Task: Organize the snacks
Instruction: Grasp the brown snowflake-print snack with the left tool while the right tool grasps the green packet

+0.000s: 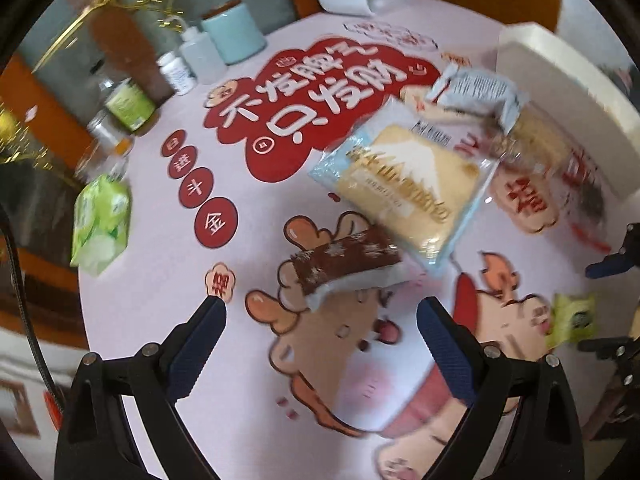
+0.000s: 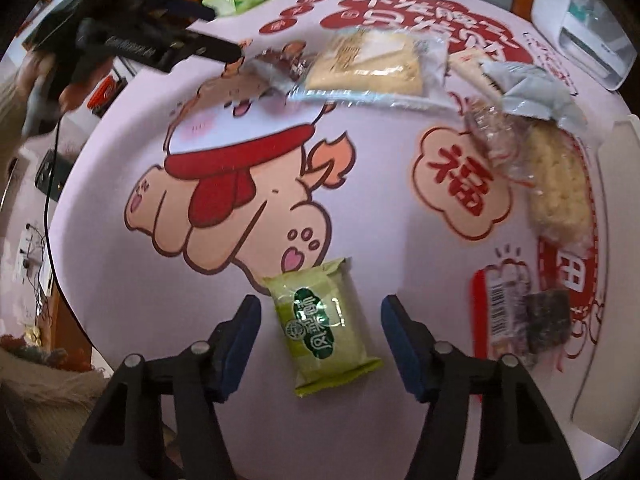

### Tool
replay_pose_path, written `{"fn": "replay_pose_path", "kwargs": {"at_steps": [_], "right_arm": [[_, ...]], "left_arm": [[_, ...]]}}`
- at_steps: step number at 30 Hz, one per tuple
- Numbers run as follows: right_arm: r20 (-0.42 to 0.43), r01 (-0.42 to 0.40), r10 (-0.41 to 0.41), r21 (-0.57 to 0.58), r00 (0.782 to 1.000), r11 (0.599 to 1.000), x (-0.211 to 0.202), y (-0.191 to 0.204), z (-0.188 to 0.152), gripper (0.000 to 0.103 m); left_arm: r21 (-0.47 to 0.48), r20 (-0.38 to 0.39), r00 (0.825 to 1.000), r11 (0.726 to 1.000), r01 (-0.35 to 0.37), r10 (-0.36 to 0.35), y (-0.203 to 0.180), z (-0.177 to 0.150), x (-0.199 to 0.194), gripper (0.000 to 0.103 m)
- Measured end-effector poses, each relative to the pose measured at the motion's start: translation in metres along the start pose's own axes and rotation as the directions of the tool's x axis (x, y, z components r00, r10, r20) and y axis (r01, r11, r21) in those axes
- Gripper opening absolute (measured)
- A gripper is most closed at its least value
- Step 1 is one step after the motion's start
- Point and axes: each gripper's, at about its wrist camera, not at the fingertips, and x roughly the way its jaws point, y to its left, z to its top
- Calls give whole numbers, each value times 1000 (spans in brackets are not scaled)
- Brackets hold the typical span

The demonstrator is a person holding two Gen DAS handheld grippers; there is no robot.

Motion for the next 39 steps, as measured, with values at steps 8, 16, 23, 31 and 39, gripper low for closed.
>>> {"fn": "replay_pose_path", "kwargs": {"at_steps": [8,16,23,31,39], "right_arm": [[22,75,-75,-16,997,997,11,-3,3,38],[33,126,-135,197,990,972,14,-47,28,38],[28,143,-154,247,988,959,13,-62,42,38],[32,143,-156,257,987,956,12,-62,44,38],[37,137,-152,265,988,954,11,-63,42,38]], "left_arm": [[187,-68,997,981,47,-35,-4,8,50,96],[247,-84,995,966,76,-57,-8,14,67,96],[253,-96,992,962,104,-82,-6,21,77,94],[260,-112,977,944,204,-181,-8,24,75,63],[282,-81,987,947,155,-138,-26,15,63,30]]}}
